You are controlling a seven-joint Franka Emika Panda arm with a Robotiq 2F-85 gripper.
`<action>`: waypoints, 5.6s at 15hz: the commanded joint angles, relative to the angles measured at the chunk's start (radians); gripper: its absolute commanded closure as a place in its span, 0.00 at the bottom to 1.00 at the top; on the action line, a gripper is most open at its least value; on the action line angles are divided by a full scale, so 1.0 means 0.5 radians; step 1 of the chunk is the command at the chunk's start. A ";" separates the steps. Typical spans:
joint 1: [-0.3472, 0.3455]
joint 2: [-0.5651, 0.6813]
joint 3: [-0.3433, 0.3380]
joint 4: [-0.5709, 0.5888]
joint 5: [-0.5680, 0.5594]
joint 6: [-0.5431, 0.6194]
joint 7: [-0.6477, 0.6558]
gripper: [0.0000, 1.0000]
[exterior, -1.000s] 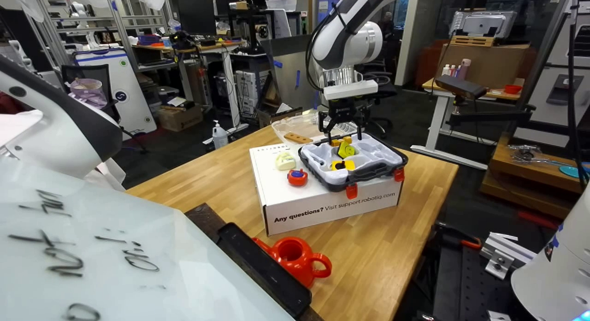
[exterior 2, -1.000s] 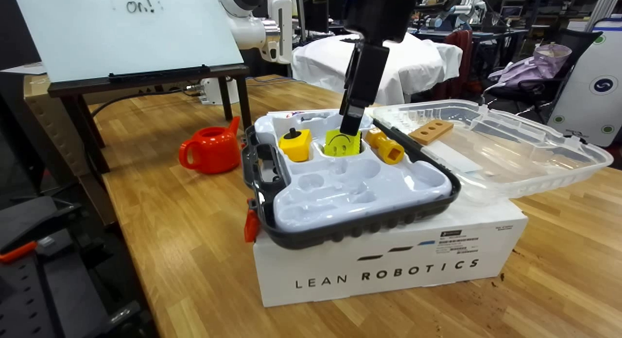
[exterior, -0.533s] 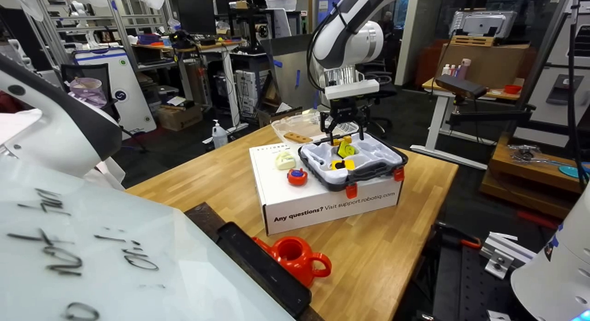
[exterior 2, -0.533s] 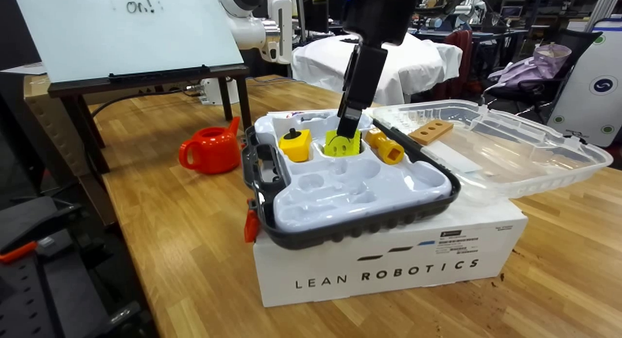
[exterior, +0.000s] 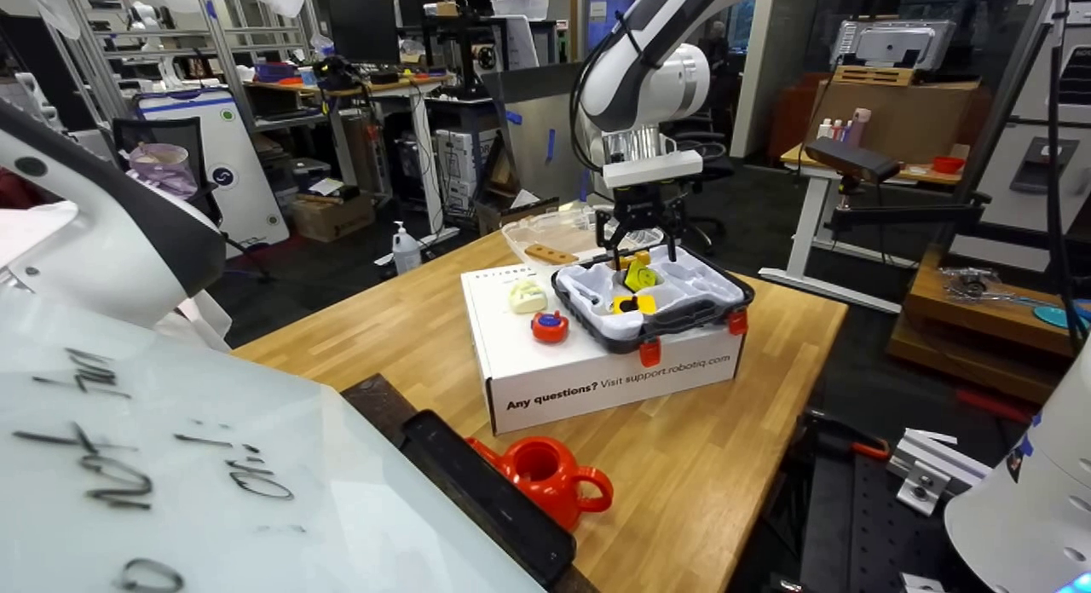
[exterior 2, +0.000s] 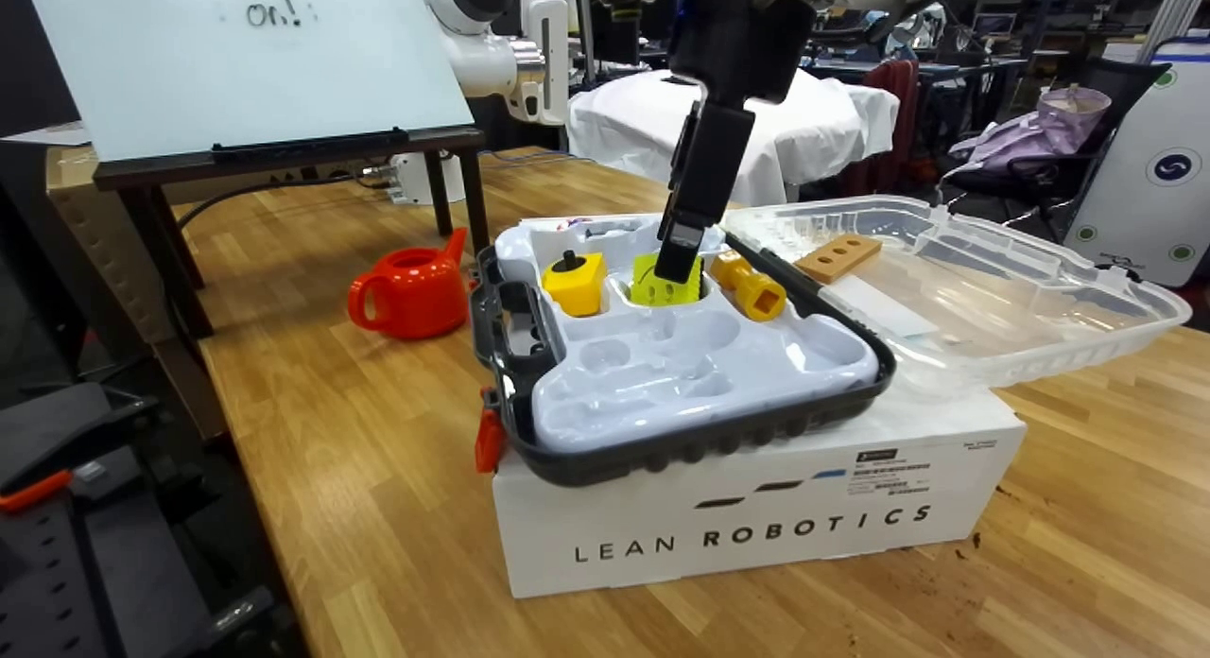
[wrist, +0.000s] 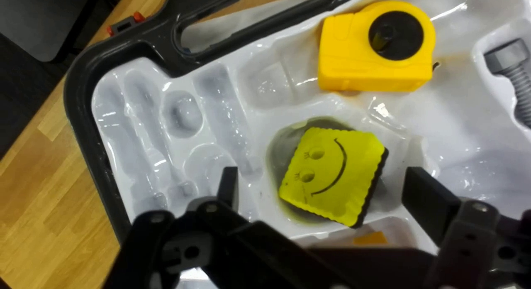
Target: Remove the black and yellow eraser from the black and white case and place it on the whiteboard stand
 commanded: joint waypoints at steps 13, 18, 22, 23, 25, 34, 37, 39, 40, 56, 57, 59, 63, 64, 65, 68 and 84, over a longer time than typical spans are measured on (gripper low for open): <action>-0.041 0.157 -0.003 0.170 0.068 -0.118 -0.002 0.62; -0.040 0.163 -0.003 0.185 0.063 -0.154 -0.006 0.96; -0.033 0.107 0.003 0.158 0.060 -0.125 -0.026 0.94; -0.032 0.092 0.005 0.153 0.061 -0.121 -0.032 0.94; -0.032 0.044 0.018 0.145 0.082 -0.134 -0.060 0.94; 0.057 -0.181 0.089 0.053 -0.059 -0.049 -0.223 0.94; 0.131 -0.214 0.150 0.047 -0.138 -0.048 -0.252 0.94; 0.185 -0.222 0.202 0.057 -0.172 -0.066 -0.268 0.94; 0.214 -0.222 0.229 0.066 -0.189 -0.074 -0.276 0.94; 0.454 -0.282 0.482 0.037 -0.289 -0.134 -0.497 0.94; 0.455 -0.299 0.494 0.030 -0.281 -0.176 -0.530 0.94; 0.462 -0.247 0.493 0.073 -0.257 -0.163 -0.485 0.77; 0.459 -0.299 0.500 0.037 -0.257 -0.195 -0.532 0.77; 0.459 -0.298 0.500 0.035 -0.257 -0.195 -0.532 0.77; 0.459 -0.298 0.500 0.033 -0.257 -0.195 -0.533 0.77; 0.439 -0.313 0.488 0.006 -0.215 -0.194 -0.518 0.94; 0.810 -0.224 0.803 0.266 -0.292 -0.364 -0.385 0.94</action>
